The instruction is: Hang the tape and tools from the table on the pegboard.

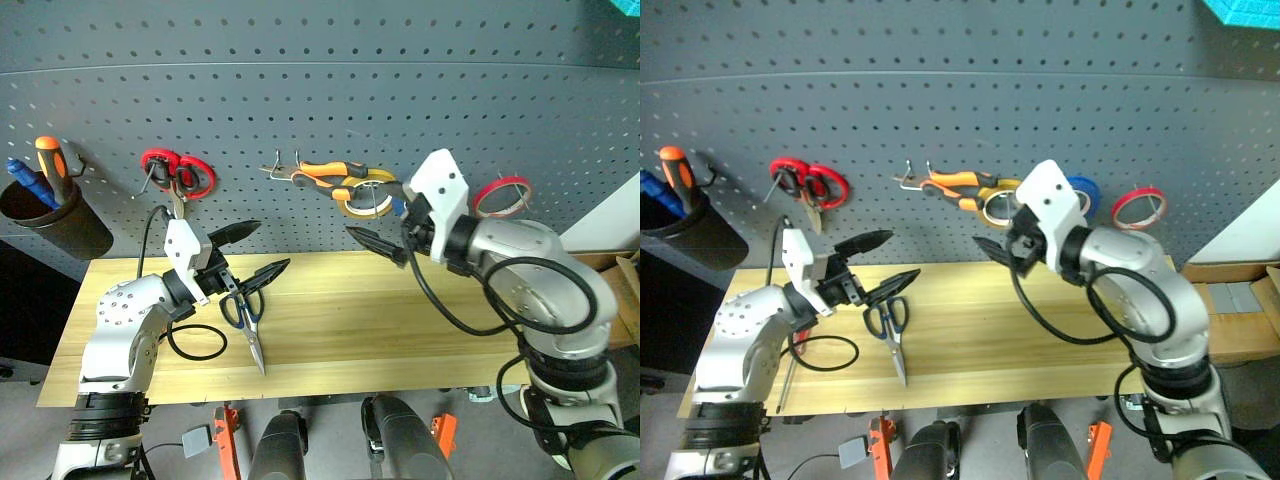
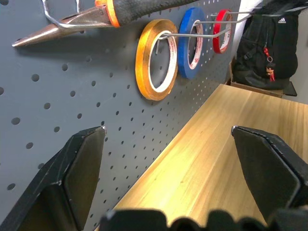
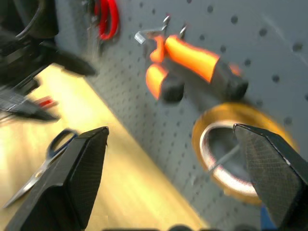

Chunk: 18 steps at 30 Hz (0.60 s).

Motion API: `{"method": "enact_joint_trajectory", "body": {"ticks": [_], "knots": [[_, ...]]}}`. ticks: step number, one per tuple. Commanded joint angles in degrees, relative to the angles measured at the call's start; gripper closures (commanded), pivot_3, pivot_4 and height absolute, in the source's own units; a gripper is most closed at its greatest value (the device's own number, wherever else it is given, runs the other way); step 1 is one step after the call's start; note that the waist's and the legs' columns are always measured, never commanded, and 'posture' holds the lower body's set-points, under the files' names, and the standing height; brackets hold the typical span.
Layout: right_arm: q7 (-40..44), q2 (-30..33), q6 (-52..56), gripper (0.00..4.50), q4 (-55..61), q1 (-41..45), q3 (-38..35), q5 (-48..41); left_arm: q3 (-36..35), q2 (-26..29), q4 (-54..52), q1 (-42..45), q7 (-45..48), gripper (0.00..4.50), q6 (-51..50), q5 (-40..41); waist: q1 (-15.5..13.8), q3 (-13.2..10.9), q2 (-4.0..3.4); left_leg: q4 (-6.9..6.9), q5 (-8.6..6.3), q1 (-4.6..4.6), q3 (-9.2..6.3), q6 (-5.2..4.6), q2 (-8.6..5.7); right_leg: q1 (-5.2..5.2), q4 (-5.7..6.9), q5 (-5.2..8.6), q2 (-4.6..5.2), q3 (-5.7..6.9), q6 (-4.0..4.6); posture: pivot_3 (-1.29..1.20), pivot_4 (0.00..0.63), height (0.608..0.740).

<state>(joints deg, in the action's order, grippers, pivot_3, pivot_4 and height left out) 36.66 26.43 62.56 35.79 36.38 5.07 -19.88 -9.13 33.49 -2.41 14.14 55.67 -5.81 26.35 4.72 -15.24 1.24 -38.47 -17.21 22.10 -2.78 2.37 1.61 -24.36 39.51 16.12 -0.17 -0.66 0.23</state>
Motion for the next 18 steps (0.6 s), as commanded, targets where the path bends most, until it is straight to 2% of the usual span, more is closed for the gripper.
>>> {"method": "enact_joint_trajectory", "body": {"ticks": [1, 4, 8, 12, 18], "knots": [[5.71, 4.55, 4.17, 0.02, 7.36, -2.87, -2.93, -8.57, 0.39, 0.3, -2.52, -1.1, -0.19, 0.0, -0.45, -0.03, -0.05, 0.0, 0.0, 0.0, 0.0, 0.0, 0.0, 0.0, -0.01, 0.0, -0.01, 0.0, 0.0, 0.0, 0.0, -0.1, 0.256, 0.74], [7.31, 7.71, 6.88, 0.02, 9.97, -5.16, -5.0, -13.76, 1.6, 0.53, -3.35, -2.97, -1.72, 0.0, -2.08, -1.59, 0.08, -0.01, 0.0, 0.0, -0.01, 0.01, 0.01, -0.01, -0.01, 0.04, -0.08, 0.0, 0.01, -0.02, 0.0, -0.1, 0.261, 0.74], [6.8, 10.85, 8.47, 0.02, 11.74, -8.09, -5.32, -16.92, 6.72, 1.6, -4.83, -7.88, -8.73, 0.0, -9.09, -9.48, 0.15, -0.01, 0.02, 0.0, -0.01, -0.14, -0.02, -0.02, -0.02, 0.19, -0.11, 0.01, 0.0, -0.02, -0.02, -0.11, 0.266, 0.74], [6.25, 13.64, 8.23, 0.02, 12.68, -11.74, -4.47, -18.47, 8.03, 0.1, -9.19, -13.05, -21.13, 0.0, -18.47, -17.24, 0.07, -0.02, 0.03, 0.02, -0.01, -0.14, -0.05, -0.02, 0.0, 0.19, -0.11, 0.01, -0.04, -0.03, -0.03, -0.12, 0.267, 0.74], [7.45, 16.8, 5.16, 0.02, 10.98, -12.23, -2.15, -18.92, 7.17, -1.15, -20.98, -17.15, -29.06, 0.0, -35.3, -18.33, 0.02, -0.2, 0.14, -0.02, -0.01, -0.14, -0.09, -0.02, -0.02, 0.23, -0.12, -0.01, -0.06, -0.05, -0.09, -0.1, 0.288, 0.74]]}}
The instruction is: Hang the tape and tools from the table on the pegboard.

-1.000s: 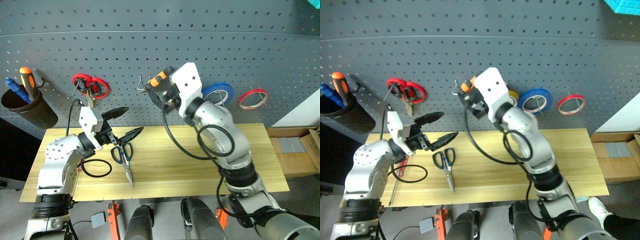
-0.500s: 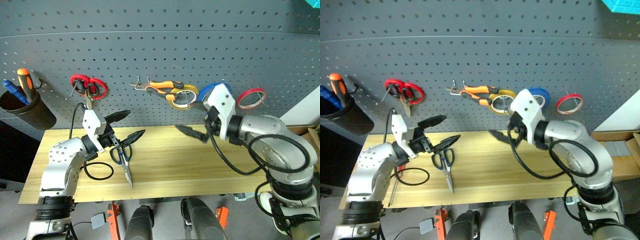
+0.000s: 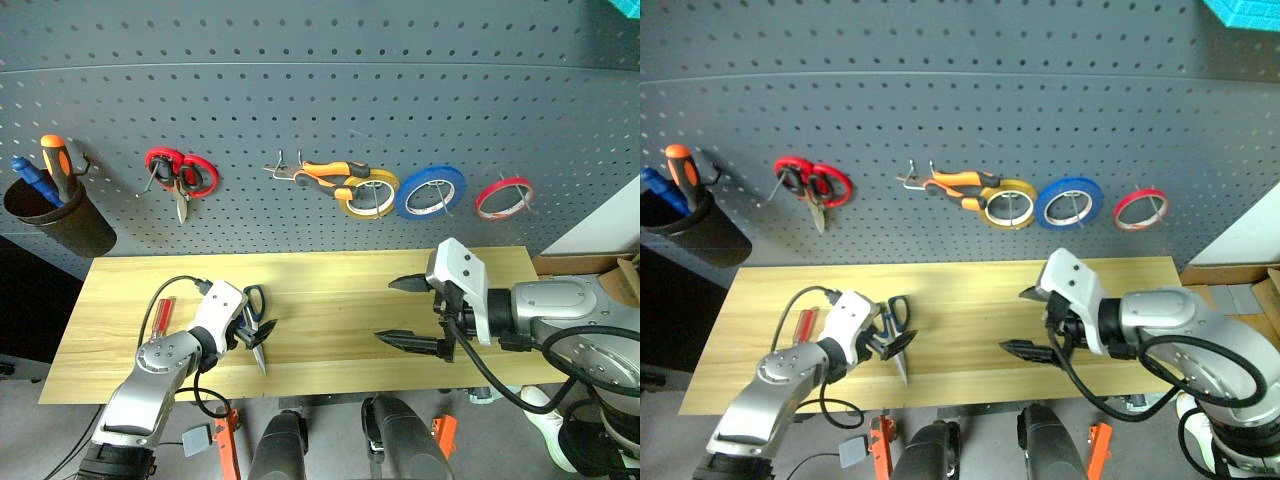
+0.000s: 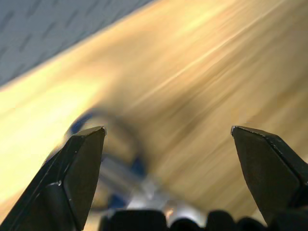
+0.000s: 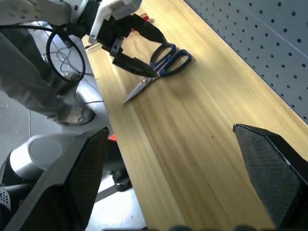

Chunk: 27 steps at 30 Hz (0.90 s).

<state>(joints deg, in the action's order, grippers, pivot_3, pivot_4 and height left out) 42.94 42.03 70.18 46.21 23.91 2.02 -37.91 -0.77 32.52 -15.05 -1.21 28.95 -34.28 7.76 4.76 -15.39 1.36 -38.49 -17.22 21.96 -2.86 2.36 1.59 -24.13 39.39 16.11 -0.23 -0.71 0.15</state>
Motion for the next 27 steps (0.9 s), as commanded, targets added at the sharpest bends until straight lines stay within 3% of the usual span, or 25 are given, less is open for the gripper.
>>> {"method": "enact_joint_trajectory", "body": {"ticks": [1, 5, 8, 12, 19, 27], "knots": [[1.59, 1.63, -3.14, 0.02, 0.13, 0.3, 1.45, -0.86, -1.37, -0.27, -10.59, -2.55, -2.94, 0.0, -9.19, 0.54, -0.03, -0.12, 0.07, 0.0, 0.0, 0.0, 0.01, 0.0, 0.0, 0.0, -0.01, 0.0, 0.0, -0.01, -0.01, -0.1, 0.288, 0.74], [3.72, 3.14, -6.31, 0.02, -1.81, 0.77, 3.95, -0.23, -1.78, -0.25, -16.82, -4.12, -6.52, 0.0, -17.4, -0.81, -0.24, -0.32, 0.09, 0.04, 0.0, 0.01, -0.01, 0.0, 0.01, 0.0, -0.06, 0.0, -0.04, 0.0, -0.01, -0.07, 0.297, 0.74], [5.0, 3.59, -8.24, 0.02, -3.18, 1.69, 5.67, 0.0, -3.23, -3.32, -18.63, -3.54, -9.25, 0.0, -24.71, 0.64, -0.32, -0.64, 0.13, 0.05, 0.0, 0.0, -0.01, 0.0, 0.03, 0.0, -0.06, -0.01, -0.06, -0.02, 0.0, -0.06, 0.303, 0.74], [5.86, 2.65, -9.84, 0.02, -5.57, 4.54, 8.14, 0.34, -7.47, -13.07, -19.22, -0.89, -16.41, 0.0, -35.61, 0.61, -0.72, -1.14, 0.27, -0.02, 0.0, 0.03, -0.02, 0.0, 0.0, 0.02, -0.06, -0.02, -0.06, -0.01, -0.03, -0.05, 0.316, 0.74], [5.32, -0.97, -6.76, 0.02, -7.38, 6.74, 7.91, -4.46, -7.98, -18.45, -15.66, 1.77, -21.87, 0.0, -39.26, -0.82, -1.95, -2.13, 0.49, -0.02, 0.0, 0.06, -0.09, 0.0, 0.05, 0.01, -0.07, -0.03, -0.09, 0.02, -0.01, -0.05, 0.339, 0.74], [3.29, -2.22, -5.55, 0.02, -5.21, 5.41, 8.95, -6.58, -6.86, -22.12, -8.19, 6.12, -26.03, 0.0, -35.83, -2.39, -2.66, -2.44, 0.46, -0.01, -0.01, 0.2, -0.09, 0.0, 0.01, 0.01, -0.32, -0.08, 0.0, 0.06, -0.08, -0.05, 0.346, 0.74]]}}
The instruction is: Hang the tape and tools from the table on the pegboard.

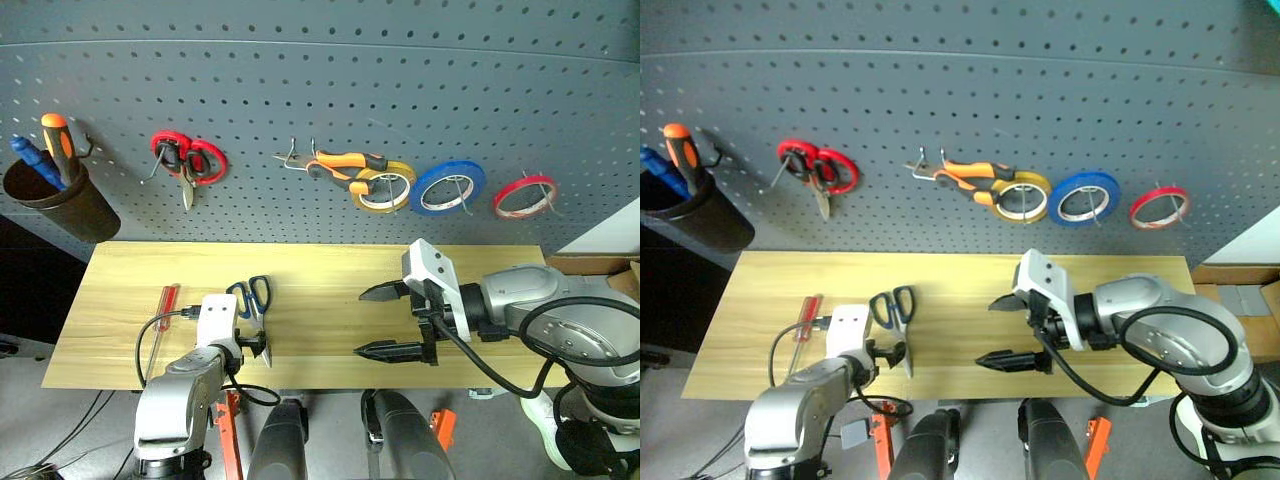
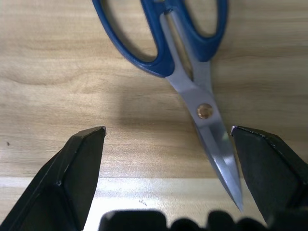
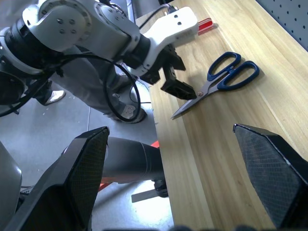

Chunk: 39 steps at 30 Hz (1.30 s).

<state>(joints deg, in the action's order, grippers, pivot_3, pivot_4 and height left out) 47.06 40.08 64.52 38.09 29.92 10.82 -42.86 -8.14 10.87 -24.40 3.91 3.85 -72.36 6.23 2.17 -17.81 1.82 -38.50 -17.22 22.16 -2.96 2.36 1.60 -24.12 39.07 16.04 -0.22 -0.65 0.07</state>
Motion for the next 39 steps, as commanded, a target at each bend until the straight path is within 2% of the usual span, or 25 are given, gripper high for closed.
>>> {"method": "enact_joint_trajectory", "body": {"ticks": [1, 10, 14, 20, 23, 32, 39], "knots": [[-1.13, -0.46, 0.33, 0.02, 3.16, -0.83, 0.02, -2.05, 0.78, -0.66, 2.17, 1.56, -1.23, 0.0, 2.84, -0.99, -0.12, -0.04, -0.01, 0.0, 0.0, 0.01, 0.0, 0.0, 0.0, 0.0, -0.01, 0.0, 0.0, 0.0, 0.0, -0.05, 0.346, 0.74], [-2.21, -0.21, 0.19, 0.02, 3.52, -1.97, -0.44, -3.44, 2.83, -5.58, 9.57, 5.79, -6.77, 0.0, 4.88, -3.66, -0.34, -0.06, 0.0, -0.01, 0.0, 0.06, 0.0, 0.0, -0.03, 0.0, -0.04, -0.03, 0.05, 0.03, -0.06, -0.06, 0.34, 0.74], [-2.28, -0.07, 0.1, 0.02, 3.27, -2.28, -0.6, -3.77, 0.17, -8.64, 12.16, 7.13, -10.87, 0.0, 6.07, -4.89, -0.36, -0.06, 0.0, -0.05, 0.0, 0.06, 0.01, 0.01, -0.05, 0.01, -0.04, -0.06, 0.06, 0.03, -0.1, -0.06, 0.338, 0.74], [-2.46, 0.36, -0.02, 0.02, 3.28, -2.34, -0.68, -4.04, -0.89, -10.18, 12.58, 7.17, -12.83, 0.0, 6.68, -5.25, -0.29, -0.06, -0.01, -0.16, 0.0, 0.07, 0.03, 0.01, -0.04, 0.02, -0.01, -0.09, 0.06, 0.0, -0.16, -0.06, 0.338, 0.74], [-2.42, 0.83, -0.47, 0.0, 3.44, -2.08, -0.63, -3.5, -2.68, -10.46, 11.85, 6.46, -13.49, 0.5, 5.7, -5.14, -0.27, -0.06, -0.01, -0.19, 0.0, 0.07, 0.05, 0.01, -0.04, 0.03, -0.01, -0.11, 0.06, -0.01, -0.2, -0.07, 0.332, 0.74], [-2.38, 1.89, -2.35, 0.0, 3.77, 0.11, 0.34, -2.06, -7.25, -7.99, 11.59, 5.43, -12.38, 3.5, 6.76, -4.42, -0.16, -0.06, -0.02, -0.2, 0.01, 0.07, 0.05, 0.02, -0.04, 0.02, -0.02, -0.11, 0.05, 0.0, -0.21, -0.08, 0.322, 0.74], [-2.09, 2.52, -3.26, 0.0, 3.5, 0.49, 0.57, -0.97, -9.26, -6.23, 11.34, 4.9, -8.12, 3.83, 9.64, -1.32, -0.3, -0.05, -0.02, -0.2, 0.01, 0.1, 0.05, 0.04, -0.05, 0.02, -0.06, -0.12, 0.06, 0.0, -0.22, -0.08, 0.314, 0.74]]}}
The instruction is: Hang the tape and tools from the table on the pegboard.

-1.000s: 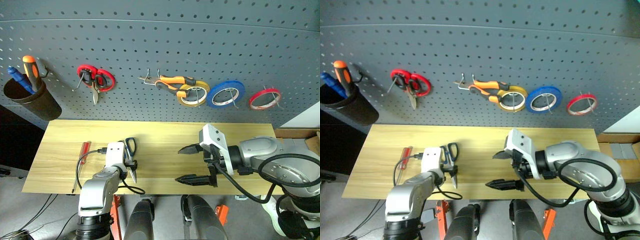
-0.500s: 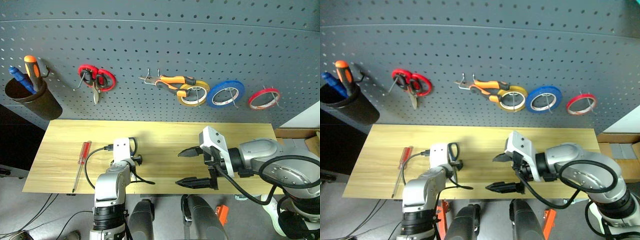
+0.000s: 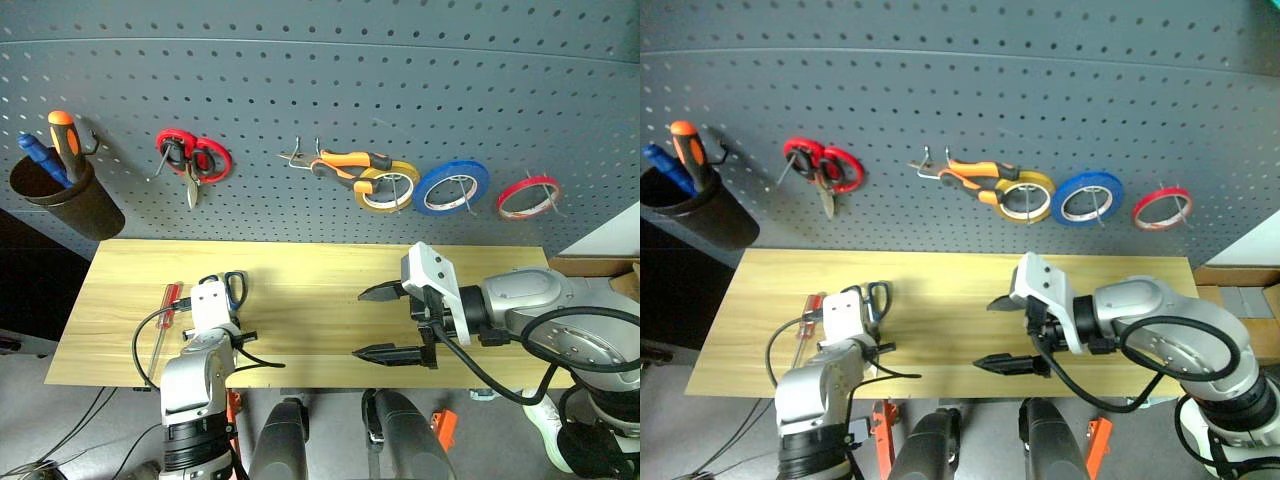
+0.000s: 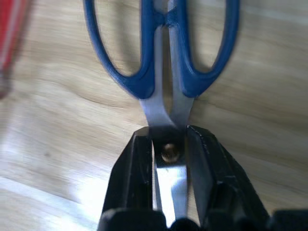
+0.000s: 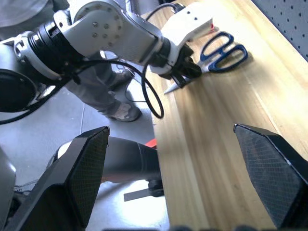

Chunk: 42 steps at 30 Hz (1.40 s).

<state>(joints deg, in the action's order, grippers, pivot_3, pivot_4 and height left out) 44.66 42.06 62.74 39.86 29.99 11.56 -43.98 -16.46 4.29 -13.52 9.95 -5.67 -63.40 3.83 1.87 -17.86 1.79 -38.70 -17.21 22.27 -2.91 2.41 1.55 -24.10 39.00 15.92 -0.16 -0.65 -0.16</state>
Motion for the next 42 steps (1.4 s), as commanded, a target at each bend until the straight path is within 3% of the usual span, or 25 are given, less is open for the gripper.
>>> {"method": "enact_joint_trajectory", "body": {"ticks": [1, 10, 16, 24, 33, 42], "knots": [[0.28, 0.57, -1.48, 0.0, 1.71, 0.47, -0.31, 0.15, -0.9, 1.16, -0.16, -1.62, 2.99, 3.84, 2.02, 1.83, -0.01, 0.0, 0.0, 0.0, 0.0, 0.01, 0.0, 0.0, 0.0, 0.0, -0.01, 0.0, 0.0, 0.0, 0.0, -0.08, 0.314, 0.74], [-0.06, 0.78, -1.43, 0.0, 1.17, 1.16, -3.09, -1.1, 1.64, 12.56, -4.98, -11.91, 20.6, 4.06, 22.25, 6.18, 0.02, -0.05, -0.08, 0.01, 0.02, 0.15, -0.02, 0.07, 0.03, -0.12, -0.08, 0.0, 0.06, 0.06, 0.0, -0.09, 0.31, 0.74], [-2.41, -0.3, -6.01, 0.0, -0.45, 0.66, -6.94, 1.55, -1.74, 18.0, -5.91, -20.32, 33.45, 4.06, 40.5, 10.15, 0.02, -0.07, -0.12, 0.01, 0.01, 0.35, -0.04, 0.05, 0.02, -0.26, -0.15, 0.0, 0.13, 0.12, 0.01, -0.09, 0.31, 0.74], [-1.35, -0.91, -13.5, 0.0, -2.16, -0.72, -9.77, 2.97, -3.77, 22.13, -9.87, -26.18, 42.77, 4.06, 54.38, 14.08, -0.12, -0.12, -0.2, 0.01, 0.0, 0.45, -0.06, 0.03, 0.0, -0.31, -0.2, 0.0, 0.17, 0.17, 0.0, -0.06, 0.302, 0.74], [1.86, 0.55, -17.1, 0.0, -4.4, -0.25, -10.79, 2.27, -4.06, 23.32, -18.17, -18.35, 39.8, 4.06, 54.57, 16.65, -0.17, -0.12, -0.2, -0.05, -0.01, 0.47, -0.09, 0.0, -0.01, -0.29, -0.12, -0.01, 0.15, 0.23, 0.0, -0.04, 0.299, 0.74], [4.03, 1.69, -18.25, 0.0, -5.2, -1.22, -10.4, 2.84, -12.13, 23.5, -23.03, -17.11, 30.75, 4.06, 45.9, 22.54, -0.25, -0.12, -0.2, -0.09, -0.01, 0.46, -0.12, 0.0, 0.01, -0.29, -0.08, -0.01, 0.14, 0.25, 0.01, 0.0, 0.291, 0.74]]}}
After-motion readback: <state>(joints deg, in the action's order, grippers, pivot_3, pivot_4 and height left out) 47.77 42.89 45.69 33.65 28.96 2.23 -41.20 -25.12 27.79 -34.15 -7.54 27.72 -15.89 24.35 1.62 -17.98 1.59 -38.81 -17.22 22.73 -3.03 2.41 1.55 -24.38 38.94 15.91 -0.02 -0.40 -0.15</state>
